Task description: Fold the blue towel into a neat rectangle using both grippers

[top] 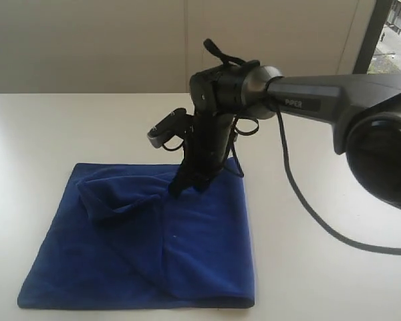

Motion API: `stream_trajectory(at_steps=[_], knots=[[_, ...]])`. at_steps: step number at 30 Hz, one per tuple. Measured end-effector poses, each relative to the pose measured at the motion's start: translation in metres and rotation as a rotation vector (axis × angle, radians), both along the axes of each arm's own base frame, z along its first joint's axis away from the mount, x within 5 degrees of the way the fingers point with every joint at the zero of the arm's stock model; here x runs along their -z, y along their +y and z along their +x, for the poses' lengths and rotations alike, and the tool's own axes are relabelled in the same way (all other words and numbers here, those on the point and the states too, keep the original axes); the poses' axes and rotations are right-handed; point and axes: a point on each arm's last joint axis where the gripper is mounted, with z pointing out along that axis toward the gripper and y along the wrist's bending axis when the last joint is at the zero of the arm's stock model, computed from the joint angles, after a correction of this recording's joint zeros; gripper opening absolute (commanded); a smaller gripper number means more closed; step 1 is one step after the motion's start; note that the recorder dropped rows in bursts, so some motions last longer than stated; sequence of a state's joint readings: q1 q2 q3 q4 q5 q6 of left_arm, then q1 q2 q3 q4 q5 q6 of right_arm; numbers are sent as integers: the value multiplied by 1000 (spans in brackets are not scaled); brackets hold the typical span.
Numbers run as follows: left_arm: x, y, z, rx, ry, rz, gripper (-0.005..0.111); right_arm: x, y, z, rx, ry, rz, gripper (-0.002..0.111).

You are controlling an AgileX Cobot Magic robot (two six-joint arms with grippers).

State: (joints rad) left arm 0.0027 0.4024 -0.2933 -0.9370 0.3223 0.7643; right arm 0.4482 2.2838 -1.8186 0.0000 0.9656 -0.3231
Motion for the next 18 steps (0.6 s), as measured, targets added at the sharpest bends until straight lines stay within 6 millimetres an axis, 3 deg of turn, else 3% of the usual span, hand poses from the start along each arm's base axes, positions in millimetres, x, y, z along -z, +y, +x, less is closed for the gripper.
stream_trajectory(at_steps=[3, 7, 18], knots=[[0, 0, 0, 0, 0, 0, 0, 13, -3, 0, -1, 33, -31, 5], [0, 0, 0, 1, 1, 0, 0, 13, -13, 2, 35, 39, -85, 5], [0, 0, 0, 3, 2, 0, 0, 19, -75, 2, 209, 167, -288, 0]])
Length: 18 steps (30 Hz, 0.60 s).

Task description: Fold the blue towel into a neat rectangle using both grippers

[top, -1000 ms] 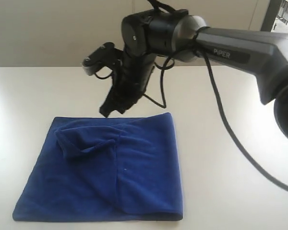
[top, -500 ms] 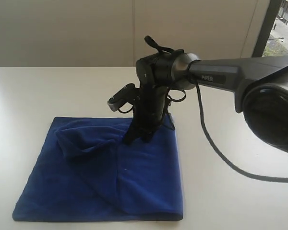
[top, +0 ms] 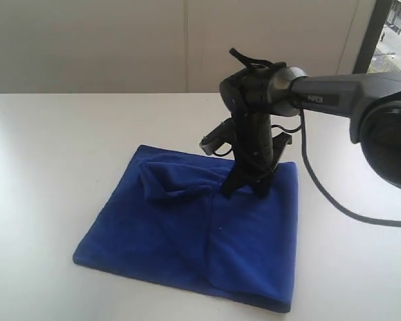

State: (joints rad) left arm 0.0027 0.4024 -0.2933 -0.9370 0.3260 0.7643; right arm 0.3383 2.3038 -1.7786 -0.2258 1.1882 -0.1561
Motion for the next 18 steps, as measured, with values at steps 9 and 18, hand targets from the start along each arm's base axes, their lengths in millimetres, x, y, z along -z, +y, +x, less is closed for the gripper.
stream_trajectory(at_steps=[9, 18], knots=[[0, -1, -1, 10, 6, -1, 0, 2, -25, -39, 16, 92, -82, 0], [0, -1, -1, 10, 6, -1, 0, -5, -34, -100, 89, 214, -13, 0]])
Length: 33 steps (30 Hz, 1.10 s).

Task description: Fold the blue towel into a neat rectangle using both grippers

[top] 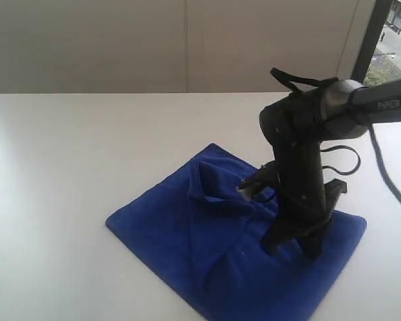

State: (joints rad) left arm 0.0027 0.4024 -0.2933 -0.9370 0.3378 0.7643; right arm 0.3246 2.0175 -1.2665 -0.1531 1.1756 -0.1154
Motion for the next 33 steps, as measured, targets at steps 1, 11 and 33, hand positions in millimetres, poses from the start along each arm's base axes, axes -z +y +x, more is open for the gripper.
stream_trajectory(at_steps=[1, 11, 33], knots=[[0, 0, 0, 0, 0, 0, 0, 0, 2, -5, -3, -1, 10, 0], [0, 0, 0, 6, 4, 0, 0, 5, 52, -60, -186, -15, 55, 0], [2, -3, -2, 37, 23, -2, 0, 1, 168, -89, -306, -161, 365, 0]])
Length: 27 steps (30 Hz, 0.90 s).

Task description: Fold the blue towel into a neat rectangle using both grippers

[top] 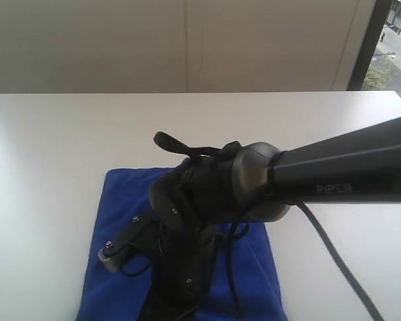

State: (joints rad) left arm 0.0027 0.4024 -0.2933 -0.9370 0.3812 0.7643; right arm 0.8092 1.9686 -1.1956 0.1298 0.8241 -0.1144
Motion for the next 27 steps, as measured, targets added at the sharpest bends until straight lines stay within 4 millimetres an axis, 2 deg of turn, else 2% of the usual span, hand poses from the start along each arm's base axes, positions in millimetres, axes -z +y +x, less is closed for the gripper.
stream_trajectory(at_steps=[3, 6, 9, 11, 12, 17, 22, 23, 26, 27], knots=[[-1, -1, 0, 0, 0, -20, 0, -9, 0, 2, -30, -66, 15, 0], [-7, -2, 1, -7, -25, -94, 0, -53, -11, 8, -65, -263, 2, 0], [-30, -9, 1, 95, -83, -89, 0, -84, -37, 21, -4, -421, -72, 0], [-55, -15, 12, 198, -90, -49, 0, -95, -60, 34, 69, -461, -103, 0], [-59, -17, 17, 221, -80, -35, 0, -96, -65, 36, 85, -465, -106, 0], [-76, -16, 75, 285, 32, 99, 0, -119, -94, 44, 154, -481, -68, 0], [-88, -24, 131, 386, 88, 194, 0, -132, -108, 35, 118, -395, 67, 0], [-87, -36, 146, 450, 108, 262, 0, -131, -112, 30, 96, -347, 135, 0], [-77, -68, 164, 539, 191, 463, 0, -121, -126, 24, 103, -275, 202, 0], [-68, -86, 170, 569, 231, 595, 0, -114, -135, 24, 132, -265, 217, 0]])
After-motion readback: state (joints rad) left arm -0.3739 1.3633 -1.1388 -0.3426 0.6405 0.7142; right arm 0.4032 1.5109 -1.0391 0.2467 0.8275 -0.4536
